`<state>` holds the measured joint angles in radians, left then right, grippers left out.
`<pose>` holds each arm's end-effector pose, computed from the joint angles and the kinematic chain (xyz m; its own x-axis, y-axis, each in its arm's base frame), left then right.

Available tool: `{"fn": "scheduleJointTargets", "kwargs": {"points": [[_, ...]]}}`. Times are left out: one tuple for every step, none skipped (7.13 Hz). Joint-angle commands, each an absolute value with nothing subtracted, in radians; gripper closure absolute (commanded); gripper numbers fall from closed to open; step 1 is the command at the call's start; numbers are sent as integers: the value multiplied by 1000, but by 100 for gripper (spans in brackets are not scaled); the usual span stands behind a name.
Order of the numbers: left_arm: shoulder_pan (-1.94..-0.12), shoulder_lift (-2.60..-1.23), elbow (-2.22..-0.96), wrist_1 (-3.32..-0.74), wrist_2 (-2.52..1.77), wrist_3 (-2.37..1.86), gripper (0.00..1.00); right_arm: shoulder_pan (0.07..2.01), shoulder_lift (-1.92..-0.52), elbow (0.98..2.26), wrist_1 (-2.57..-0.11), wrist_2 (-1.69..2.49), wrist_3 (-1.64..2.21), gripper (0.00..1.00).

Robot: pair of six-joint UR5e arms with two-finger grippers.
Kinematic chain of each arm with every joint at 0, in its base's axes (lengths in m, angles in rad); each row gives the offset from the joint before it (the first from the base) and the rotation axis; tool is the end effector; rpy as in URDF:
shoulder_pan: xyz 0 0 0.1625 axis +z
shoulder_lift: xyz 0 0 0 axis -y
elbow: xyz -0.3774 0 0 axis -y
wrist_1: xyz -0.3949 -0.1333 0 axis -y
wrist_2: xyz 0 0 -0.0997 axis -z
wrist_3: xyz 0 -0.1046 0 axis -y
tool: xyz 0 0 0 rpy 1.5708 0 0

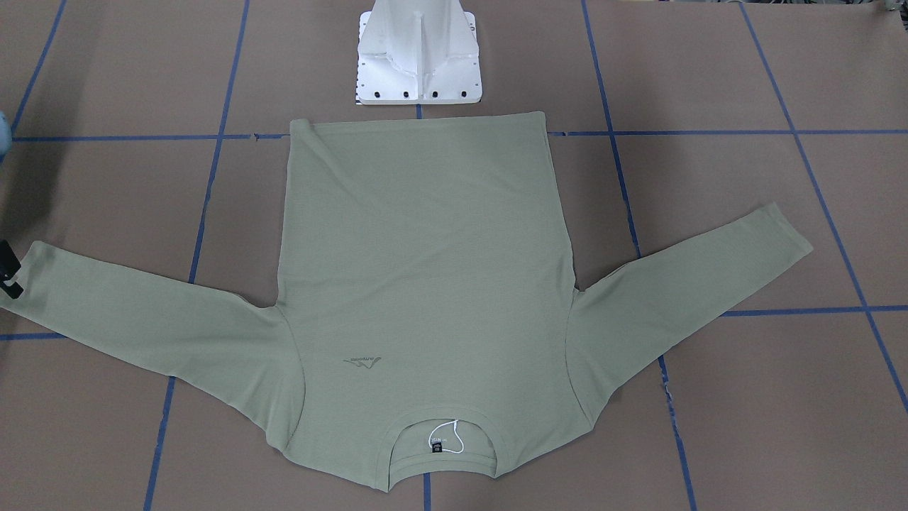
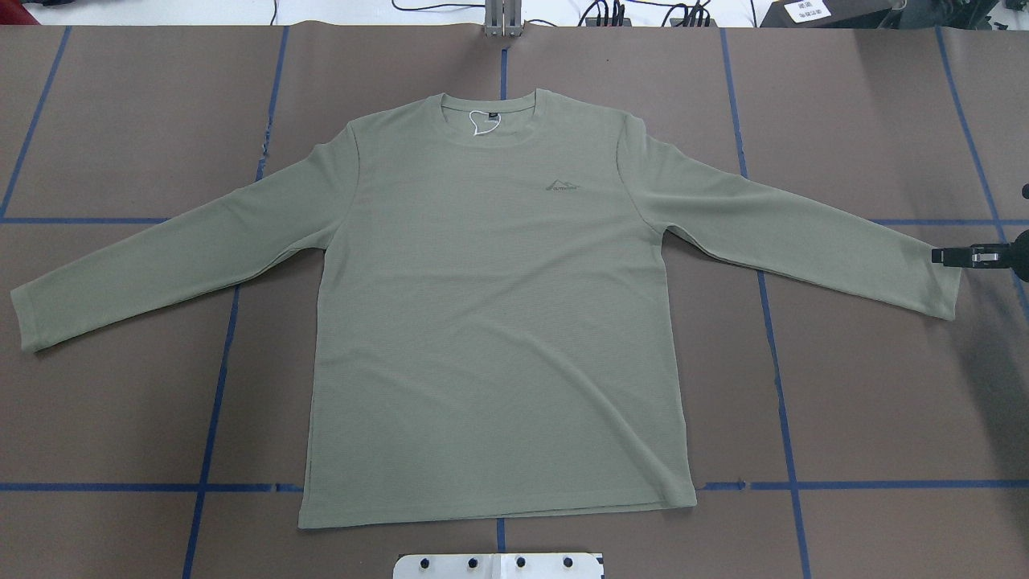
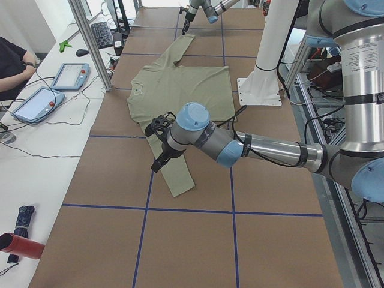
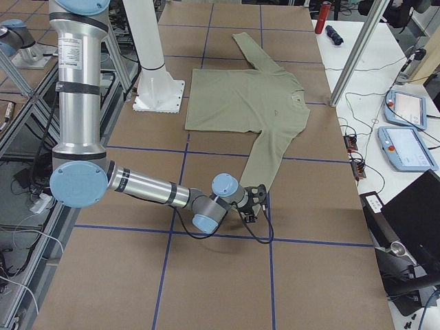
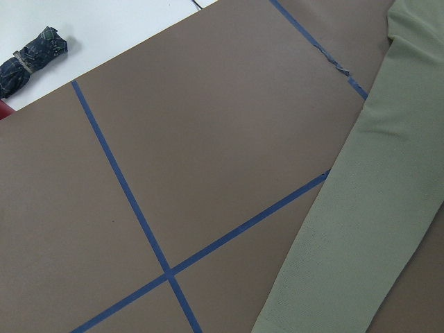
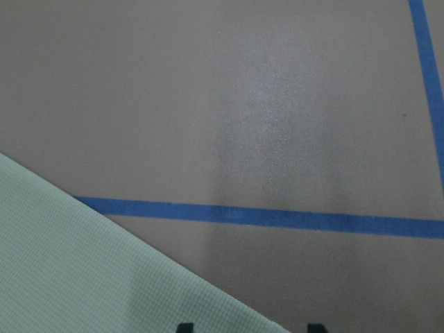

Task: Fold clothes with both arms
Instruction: 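Lower the right gripper to the sleeve cuff nearest it and grasp it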

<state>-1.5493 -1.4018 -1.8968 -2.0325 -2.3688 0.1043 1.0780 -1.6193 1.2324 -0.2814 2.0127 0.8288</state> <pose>-0.0487 -0.4513 0.4744 0.6835 0.5126 -0.5197 -0.0892 0.7652 0.6376 -0.1507 -0.4678 0.6688 0.6469 -0.0864 0.7576 -0.2719 0.9021 0.3351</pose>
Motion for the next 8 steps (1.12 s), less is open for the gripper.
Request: {"fn": "scheduleJointTargets", "kwargs": {"points": [[-1549, -1402, -1896, -2033, -2368, 104, 0, 1077, -1618, 1230, -281, 2013, 824, 45], [-1549, -1402, -1896, -2033, -2368, 106, 0, 1077, -1618, 1232, -281, 2013, 824, 46], [-1549, -1402, -1896, -2033, -2368, 104, 0, 1077, -1620, 1230, -281, 2013, 822, 46], [-1549, -1402, -1896, -2033, -2368, 106, 0, 1077, -1620, 1230, -281, 2013, 821, 46], [-1548, -1402, -1896, -2033, -2368, 106, 0, 1077, -1623, 1229, -281, 2013, 821, 43], [-1548, -1402, -1894, -2033, -2370, 106, 0, 1077, -1626, 1227, -281, 2010, 822, 42], [-1548, -1404, -1893, -2033, -2368, 106, 0, 1077, -1628, 1223, -279, 2010, 821, 40], [-1548, -1404, -1893, -2033, -2368, 106, 0, 1077, -1628, 1221, -279, 2008, 822, 40]]}}
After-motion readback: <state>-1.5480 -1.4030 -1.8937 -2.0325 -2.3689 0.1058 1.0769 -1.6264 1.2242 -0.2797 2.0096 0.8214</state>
